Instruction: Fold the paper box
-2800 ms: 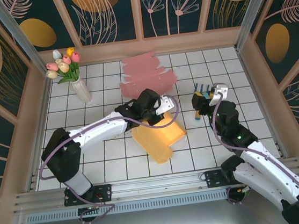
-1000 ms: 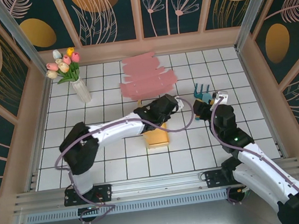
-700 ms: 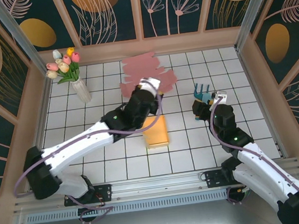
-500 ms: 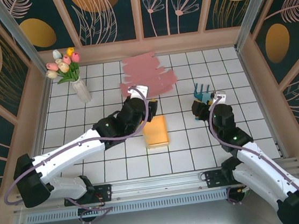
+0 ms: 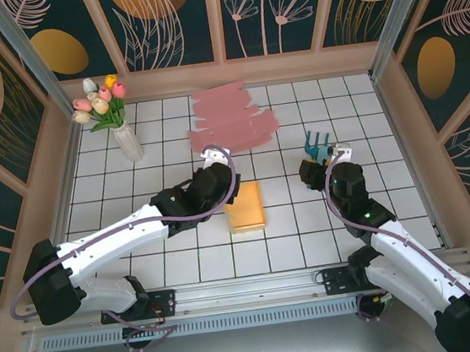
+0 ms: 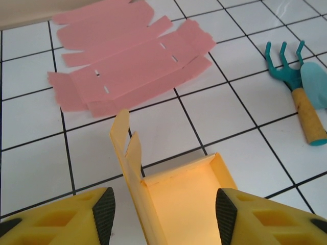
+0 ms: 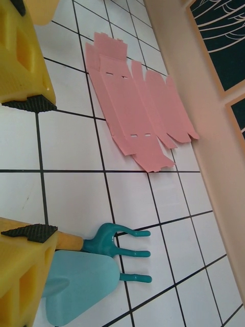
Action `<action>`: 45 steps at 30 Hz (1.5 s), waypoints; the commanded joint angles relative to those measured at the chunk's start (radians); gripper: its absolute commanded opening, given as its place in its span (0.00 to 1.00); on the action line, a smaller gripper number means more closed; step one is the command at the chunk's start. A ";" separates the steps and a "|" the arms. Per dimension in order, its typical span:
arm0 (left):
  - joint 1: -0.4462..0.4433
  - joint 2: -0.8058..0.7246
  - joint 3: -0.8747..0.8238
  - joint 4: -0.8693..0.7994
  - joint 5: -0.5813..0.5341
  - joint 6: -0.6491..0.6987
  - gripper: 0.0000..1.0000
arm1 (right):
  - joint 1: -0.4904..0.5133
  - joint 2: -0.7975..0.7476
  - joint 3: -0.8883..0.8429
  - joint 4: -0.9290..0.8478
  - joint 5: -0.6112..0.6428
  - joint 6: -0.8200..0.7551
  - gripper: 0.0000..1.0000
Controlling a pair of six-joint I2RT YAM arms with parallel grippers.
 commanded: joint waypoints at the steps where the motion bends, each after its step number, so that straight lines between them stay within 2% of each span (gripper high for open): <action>1: 0.000 0.009 -0.016 -0.065 0.012 -0.017 0.55 | -0.009 0.000 -0.003 0.042 -0.020 -0.013 0.63; 5: 0.000 0.026 -0.022 -0.076 0.020 -0.006 0.46 | -0.008 0.000 -0.005 0.043 -0.024 -0.010 0.63; 11: 0.000 0.073 0.006 -0.069 0.026 0.026 0.22 | -0.009 0.004 -0.008 0.049 -0.033 -0.014 0.63; 16: 0.001 0.105 0.068 -0.056 -0.016 0.099 0.00 | -0.008 0.012 -0.011 0.067 -0.064 -0.025 0.63; 19: 0.000 0.105 0.102 -0.015 -0.068 0.250 0.00 | -0.009 0.020 -0.011 0.077 -0.085 -0.032 0.63; 23: 0.000 0.088 0.127 0.033 -0.037 0.582 0.00 | -0.008 0.032 -0.007 0.112 -0.167 -0.094 0.63; 24: 0.000 0.075 0.118 0.052 -0.016 0.670 0.00 | -0.007 0.030 -0.007 0.130 -0.180 -0.120 0.64; 27: 0.001 0.018 0.059 0.131 0.091 0.920 0.00 | -0.007 0.017 -0.012 0.221 -0.355 -0.226 0.63; 30: 0.000 -0.057 -0.009 0.215 0.203 1.092 0.00 | -0.001 0.006 -0.035 0.355 -0.504 -0.359 0.63; 33: 0.002 -0.099 -0.008 0.214 0.275 1.160 0.00 | 0.003 0.025 -0.046 0.456 -0.537 -0.504 0.63; 38: 0.005 -0.137 0.016 0.159 0.353 1.202 0.00 | -0.013 0.140 -0.007 0.501 -0.650 -0.778 0.60; 42: 0.005 -0.164 -0.011 0.166 0.327 1.248 0.00 | -0.013 0.191 0.023 0.453 -0.771 -1.025 0.60; 45: 0.005 -0.182 -0.036 0.178 0.302 1.273 0.00 | -0.018 0.216 0.081 0.285 -0.866 -1.209 0.61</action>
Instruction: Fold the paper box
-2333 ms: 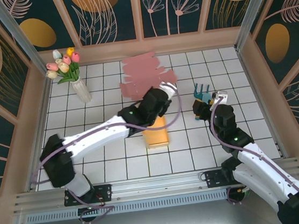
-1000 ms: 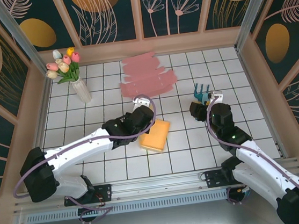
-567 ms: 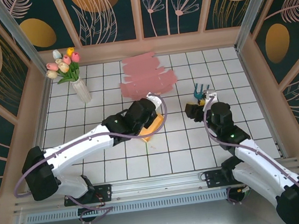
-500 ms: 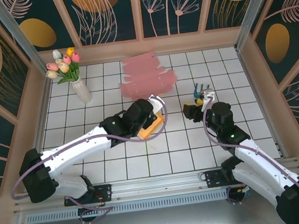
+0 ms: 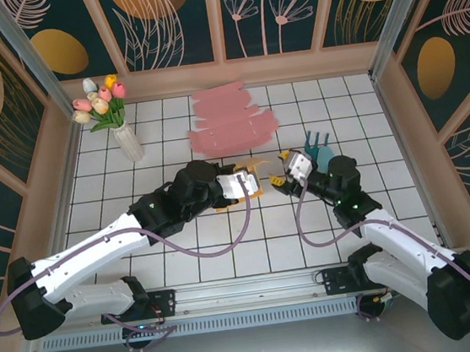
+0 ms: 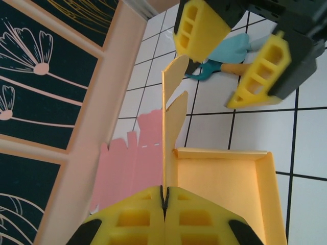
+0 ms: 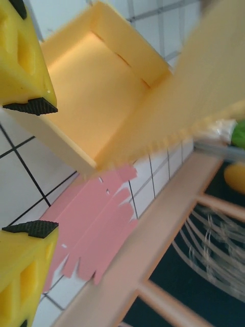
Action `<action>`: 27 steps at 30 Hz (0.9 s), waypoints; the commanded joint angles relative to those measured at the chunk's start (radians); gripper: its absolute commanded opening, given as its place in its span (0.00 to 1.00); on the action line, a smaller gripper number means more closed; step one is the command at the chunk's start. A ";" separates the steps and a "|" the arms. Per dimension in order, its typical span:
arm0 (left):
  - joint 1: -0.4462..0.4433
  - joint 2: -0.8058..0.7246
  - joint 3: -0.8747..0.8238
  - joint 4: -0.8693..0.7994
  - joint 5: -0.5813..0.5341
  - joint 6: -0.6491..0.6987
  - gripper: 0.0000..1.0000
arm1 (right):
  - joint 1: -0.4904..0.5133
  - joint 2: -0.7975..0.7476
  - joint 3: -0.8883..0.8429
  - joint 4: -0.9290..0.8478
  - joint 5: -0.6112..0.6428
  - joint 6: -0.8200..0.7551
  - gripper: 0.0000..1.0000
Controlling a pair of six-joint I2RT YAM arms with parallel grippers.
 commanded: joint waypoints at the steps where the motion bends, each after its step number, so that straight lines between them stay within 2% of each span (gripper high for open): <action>1: 0.005 -0.039 -0.027 0.034 -0.007 0.077 0.00 | -0.015 0.024 0.108 -0.157 -0.181 -0.323 0.61; 5: 0.006 -0.063 -0.054 0.043 -0.020 0.103 0.00 | -0.052 0.056 0.199 -0.356 -0.208 -0.431 0.61; 8: 0.005 -0.072 -0.082 0.040 -0.019 0.112 0.00 | -0.098 0.054 0.218 -0.400 -0.199 -0.461 0.61; 16: 0.005 -0.079 -0.089 0.019 0.039 0.122 0.00 | -0.129 0.062 0.239 -0.408 -0.155 -0.537 0.61; 22: 0.004 -0.087 -0.110 0.007 0.149 0.176 0.00 | -0.120 0.068 0.209 -0.336 -0.163 -0.554 0.60; 27: 0.004 -0.083 -0.116 0.020 0.151 0.183 0.00 | -0.120 0.094 0.226 -0.391 -0.174 -0.591 0.60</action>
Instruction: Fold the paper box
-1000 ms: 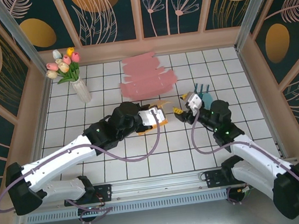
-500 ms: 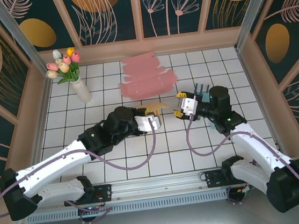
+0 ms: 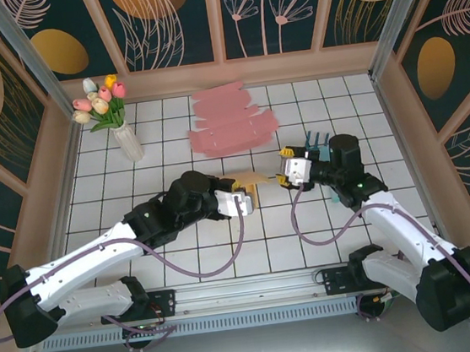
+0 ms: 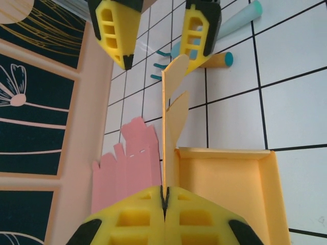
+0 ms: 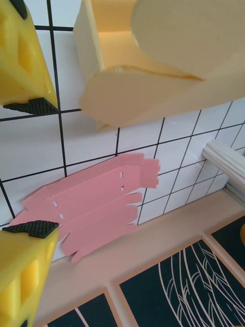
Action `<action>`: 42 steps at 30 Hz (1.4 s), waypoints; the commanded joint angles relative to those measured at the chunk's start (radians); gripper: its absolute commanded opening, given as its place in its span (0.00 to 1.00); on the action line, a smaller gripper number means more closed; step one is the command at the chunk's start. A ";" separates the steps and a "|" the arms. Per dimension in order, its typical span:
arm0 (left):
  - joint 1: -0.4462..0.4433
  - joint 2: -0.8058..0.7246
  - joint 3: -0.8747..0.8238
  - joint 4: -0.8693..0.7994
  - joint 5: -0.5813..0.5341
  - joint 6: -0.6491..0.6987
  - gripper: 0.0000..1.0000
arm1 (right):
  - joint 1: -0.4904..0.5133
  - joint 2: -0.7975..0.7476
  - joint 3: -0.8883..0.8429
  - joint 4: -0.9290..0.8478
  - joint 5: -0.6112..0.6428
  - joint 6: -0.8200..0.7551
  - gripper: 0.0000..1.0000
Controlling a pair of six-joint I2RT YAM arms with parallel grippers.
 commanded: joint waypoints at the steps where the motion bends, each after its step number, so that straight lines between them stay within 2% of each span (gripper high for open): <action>1: 0.005 -0.013 -0.005 0.013 0.039 0.025 0.00 | 0.006 0.012 0.020 -0.013 -0.030 -0.053 0.58; 8: 0.004 -0.013 -0.006 0.017 0.066 0.020 0.00 | 0.049 0.009 -0.003 0.047 -0.026 -0.067 0.49; 16: 0.003 -0.013 -0.009 0.026 0.079 0.014 0.00 | 0.141 0.034 0.006 0.056 -0.040 -0.085 0.50; 32: 0.004 -0.009 -0.004 0.026 0.151 0.000 0.00 | 0.226 0.096 0.031 0.069 -0.104 -0.092 0.50; 36: 0.003 -0.012 0.000 0.026 0.169 -0.004 0.00 | 0.226 0.099 0.033 0.072 -0.115 -0.092 0.41; 42: 0.003 -0.010 -0.005 0.053 0.150 -0.017 0.00 | 0.246 0.101 0.046 0.046 -0.112 -0.098 0.17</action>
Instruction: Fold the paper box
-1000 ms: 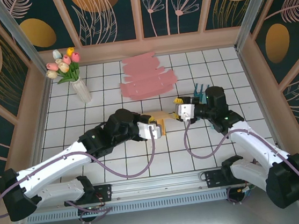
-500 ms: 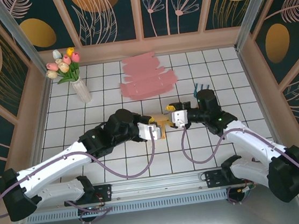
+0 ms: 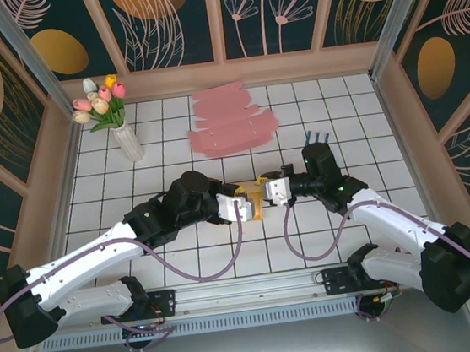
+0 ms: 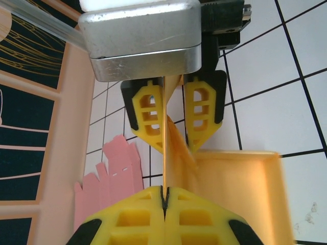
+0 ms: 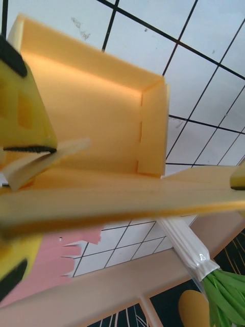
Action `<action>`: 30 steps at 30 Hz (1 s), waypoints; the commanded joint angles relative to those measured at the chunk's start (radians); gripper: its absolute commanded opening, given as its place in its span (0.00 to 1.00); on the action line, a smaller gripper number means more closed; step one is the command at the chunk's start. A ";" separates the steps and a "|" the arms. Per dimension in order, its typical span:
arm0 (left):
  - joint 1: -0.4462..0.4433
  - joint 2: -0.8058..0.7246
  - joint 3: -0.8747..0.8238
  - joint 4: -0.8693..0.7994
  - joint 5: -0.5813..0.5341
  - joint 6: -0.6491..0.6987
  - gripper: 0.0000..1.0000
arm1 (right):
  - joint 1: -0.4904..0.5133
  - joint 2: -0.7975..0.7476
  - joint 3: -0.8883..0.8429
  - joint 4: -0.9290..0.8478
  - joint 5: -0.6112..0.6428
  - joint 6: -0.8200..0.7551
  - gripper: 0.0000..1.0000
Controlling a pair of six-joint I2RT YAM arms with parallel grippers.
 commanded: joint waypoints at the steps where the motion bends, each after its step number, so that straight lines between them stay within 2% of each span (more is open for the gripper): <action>1: -0.002 -0.012 -0.004 0.077 0.028 -0.032 0.00 | 0.016 0.007 0.047 0.012 -0.064 -0.012 0.13; 4: -0.002 -0.020 -0.026 0.187 -0.024 -0.095 0.00 | 0.008 0.021 0.061 -0.006 -0.062 0.030 0.07; 6: -0.001 -0.024 -0.031 0.261 -0.054 -0.167 0.06 | -0.043 0.042 0.068 -0.016 -0.079 0.069 0.05; 8: 0.002 -0.036 -0.040 0.376 -0.125 -0.309 0.13 | -0.084 0.066 0.063 -0.012 -0.084 0.101 0.03; 10: 0.012 -0.043 -0.032 0.452 -0.266 -0.501 0.20 | -0.125 0.087 0.049 0.015 -0.089 0.144 0.02; 13: 0.053 -0.063 -0.036 0.471 -0.439 -0.779 0.31 | -0.191 0.118 0.026 0.064 -0.106 0.211 0.01; 14: 0.070 -0.075 -0.057 0.479 -0.471 -0.849 0.36 | -0.206 0.129 0.028 0.067 -0.110 0.225 0.01; 17: 0.133 -0.123 -0.129 0.492 -0.552 -1.063 0.38 | -0.256 0.170 0.046 0.049 -0.144 0.269 0.00; 18: 0.158 -0.144 -0.158 0.489 -0.599 -1.152 0.44 | -0.272 0.186 0.058 0.033 -0.158 0.285 0.00; 19: 0.190 -0.162 -0.181 0.470 -0.632 -1.245 0.46 | -0.283 0.203 0.073 0.016 -0.168 0.307 0.00; 22: 0.312 -0.167 -0.208 0.404 -0.561 -1.428 0.48 | -0.298 0.257 0.127 -0.050 -0.170 0.354 0.00; 25: 0.442 -0.089 -0.200 0.374 -0.382 -1.543 0.50 | -0.299 0.292 0.160 -0.127 -0.187 0.312 0.00; 28: 0.498 0.030 -0.175 0.406 -0.226 -1.597 0.50 | -0.298 0.287 0.151 -0.124 -0.206 0.283 0.00; 30: 0.500 0.102 -0.159 0.441 -0.181 -1.620 0.49 | -0.300 0.286 0.156 -0.135 -0.220 0.269 0.00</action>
